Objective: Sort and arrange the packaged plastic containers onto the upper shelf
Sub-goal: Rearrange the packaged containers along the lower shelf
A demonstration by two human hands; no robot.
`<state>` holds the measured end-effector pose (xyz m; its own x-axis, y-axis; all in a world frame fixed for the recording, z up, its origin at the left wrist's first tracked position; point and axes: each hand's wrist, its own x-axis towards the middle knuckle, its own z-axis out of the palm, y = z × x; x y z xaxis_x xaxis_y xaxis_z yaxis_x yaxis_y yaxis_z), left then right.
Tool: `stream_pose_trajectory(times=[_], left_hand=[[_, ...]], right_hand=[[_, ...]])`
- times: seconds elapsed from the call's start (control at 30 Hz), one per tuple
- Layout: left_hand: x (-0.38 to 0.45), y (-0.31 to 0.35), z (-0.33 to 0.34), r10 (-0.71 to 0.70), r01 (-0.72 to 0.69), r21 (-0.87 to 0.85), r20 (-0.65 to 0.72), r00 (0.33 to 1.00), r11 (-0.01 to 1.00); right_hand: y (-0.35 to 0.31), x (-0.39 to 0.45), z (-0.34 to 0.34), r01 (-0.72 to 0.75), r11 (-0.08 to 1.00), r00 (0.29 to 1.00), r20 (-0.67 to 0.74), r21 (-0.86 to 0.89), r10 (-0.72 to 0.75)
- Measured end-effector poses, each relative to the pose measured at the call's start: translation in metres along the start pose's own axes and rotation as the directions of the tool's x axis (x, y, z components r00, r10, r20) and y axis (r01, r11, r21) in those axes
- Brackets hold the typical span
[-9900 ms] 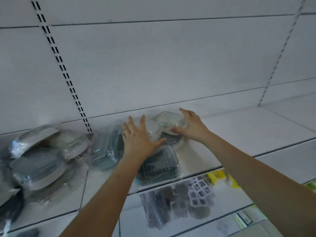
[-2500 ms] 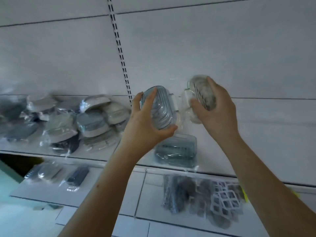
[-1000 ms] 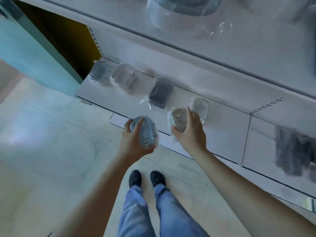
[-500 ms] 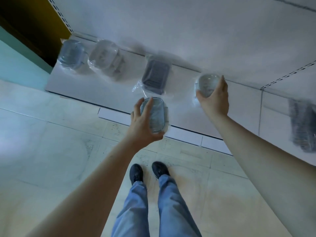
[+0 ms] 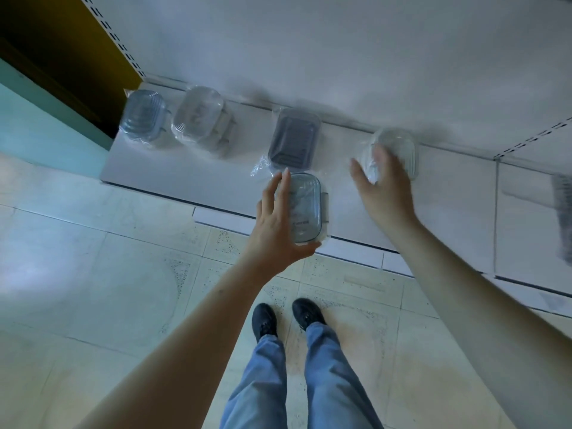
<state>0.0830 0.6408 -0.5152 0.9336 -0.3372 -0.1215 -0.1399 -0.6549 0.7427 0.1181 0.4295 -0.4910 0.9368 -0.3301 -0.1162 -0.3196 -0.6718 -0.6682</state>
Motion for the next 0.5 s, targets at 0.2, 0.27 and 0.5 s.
stream_pose_trajectory(times=[0.2,0.27,0.5], left_hand=[[-0.001,-0.002,-0.014,0.038,-0.038,0.009,-0.021,0.999,0.999],[-0.004,-0.008,-0.025,0.021,-0.022,-0.012,-0.060,0.998,1.000],[-0.015,-0.029,-0.074,-0.288,0.278,-0.075,-0.320,0.903,0.957]], right_hand=[[-0.036,-0.029,0.022,-0.387,0.859,0.852,0.487,0.336,0.193],[-0.046,-0.021,0.031,-0.464,0.787,0.832,0.506,0.407,0.228],[-0.111,-0.016,0.086,-0.461,0.683,0.849,0.507,0.567,0.152]])
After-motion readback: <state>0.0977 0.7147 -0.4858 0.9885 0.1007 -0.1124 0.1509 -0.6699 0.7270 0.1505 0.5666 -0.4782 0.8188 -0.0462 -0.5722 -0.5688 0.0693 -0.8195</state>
